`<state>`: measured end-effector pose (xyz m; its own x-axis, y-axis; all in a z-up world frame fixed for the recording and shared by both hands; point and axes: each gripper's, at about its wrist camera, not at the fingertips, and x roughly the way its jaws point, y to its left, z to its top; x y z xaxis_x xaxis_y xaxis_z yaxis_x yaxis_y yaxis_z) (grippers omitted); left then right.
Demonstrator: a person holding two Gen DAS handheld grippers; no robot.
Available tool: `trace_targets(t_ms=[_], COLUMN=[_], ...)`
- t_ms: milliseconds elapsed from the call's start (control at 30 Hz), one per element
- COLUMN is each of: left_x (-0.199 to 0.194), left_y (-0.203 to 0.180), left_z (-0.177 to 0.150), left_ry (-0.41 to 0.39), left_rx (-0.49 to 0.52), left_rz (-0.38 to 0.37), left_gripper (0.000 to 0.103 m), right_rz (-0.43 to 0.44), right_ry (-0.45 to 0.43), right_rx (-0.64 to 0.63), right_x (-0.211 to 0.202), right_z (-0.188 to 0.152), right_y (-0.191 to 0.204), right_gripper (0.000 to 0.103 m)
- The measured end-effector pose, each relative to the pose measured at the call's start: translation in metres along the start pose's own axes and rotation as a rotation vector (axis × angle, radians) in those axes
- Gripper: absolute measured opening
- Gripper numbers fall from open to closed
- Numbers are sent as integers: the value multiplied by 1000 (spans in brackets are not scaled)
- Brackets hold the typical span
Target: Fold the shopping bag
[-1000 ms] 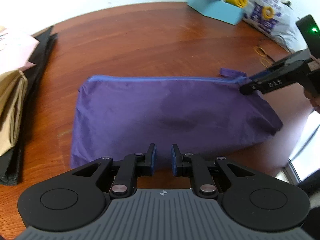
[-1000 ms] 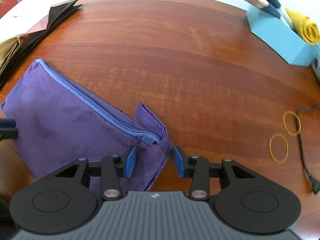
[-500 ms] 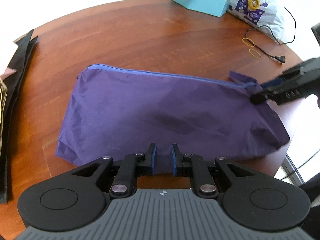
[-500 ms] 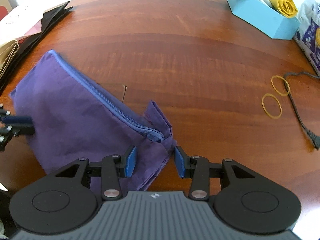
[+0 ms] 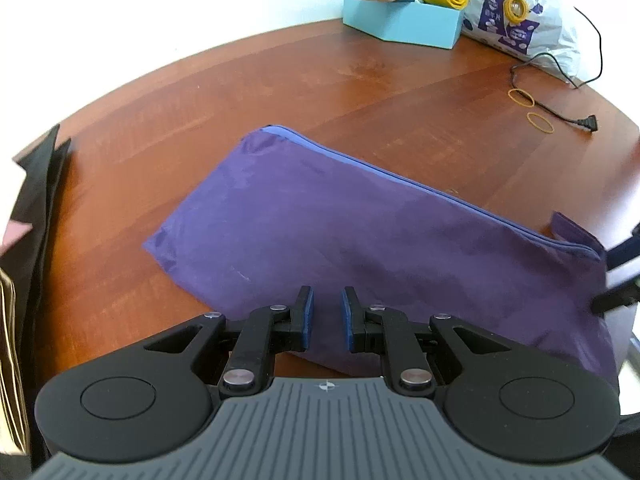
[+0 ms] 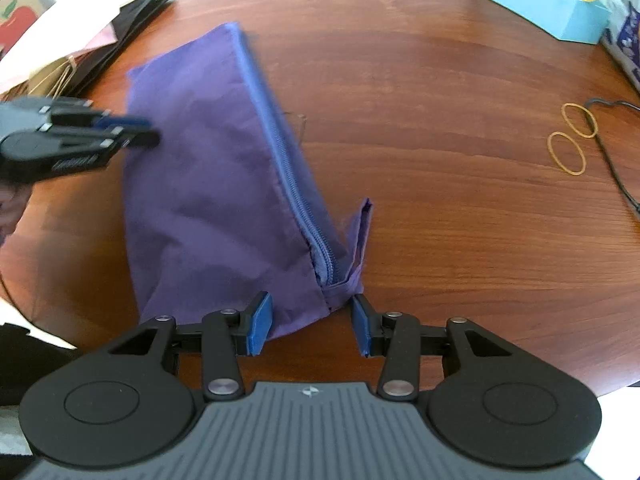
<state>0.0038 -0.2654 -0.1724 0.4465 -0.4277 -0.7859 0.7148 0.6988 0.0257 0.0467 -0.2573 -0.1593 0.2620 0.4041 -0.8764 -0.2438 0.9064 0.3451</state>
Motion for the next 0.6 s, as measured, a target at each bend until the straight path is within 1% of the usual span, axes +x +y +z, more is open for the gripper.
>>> trace_targets(t_ms=[67, 100, 133, 200, 267, 367, 500, 567, 600], left_x=[-3, -4, -10, -25, -39, -58, -76, -83, -86], left_y=[-2, -4, -6, -14, -24, -41, -65, -82, -90], left_z=[3, 5, 5, 3, 1, -5, -18, -29, -34], left_ry=[-6, -14, -34, -72, -89, -87, -77, -69, -64], left_rx=[-9, -11, -9, 2, 3, -31, -87, -127, -155], left_rz=[4, -2, -13, -28, -48, -73, -68, -38, -24], left_gripper=[22, 25, 27, 35, 37, 39, 40, 41, 41], right_rz=[10, 16, 25, 44, 58, 96, 181, 222, 242], right_ry=[10, 14, 18, 20, 18, 10, 5, 17, 22], right_rx=[-28, -52, -84, -146, -195, -338, -546, -617, -655], right_x=[-2, -4, -8, -16, -22, -36, -51, -52, -51], right_z=[-1, -1, 0, 1, 3, 7, 22, 30, 34], right_y=[3, 5, 5, 5, 4, 0, -8, -10, -11], right_gripper=[49, 49, 50, 52, 54, 54, 54, 49, 44])
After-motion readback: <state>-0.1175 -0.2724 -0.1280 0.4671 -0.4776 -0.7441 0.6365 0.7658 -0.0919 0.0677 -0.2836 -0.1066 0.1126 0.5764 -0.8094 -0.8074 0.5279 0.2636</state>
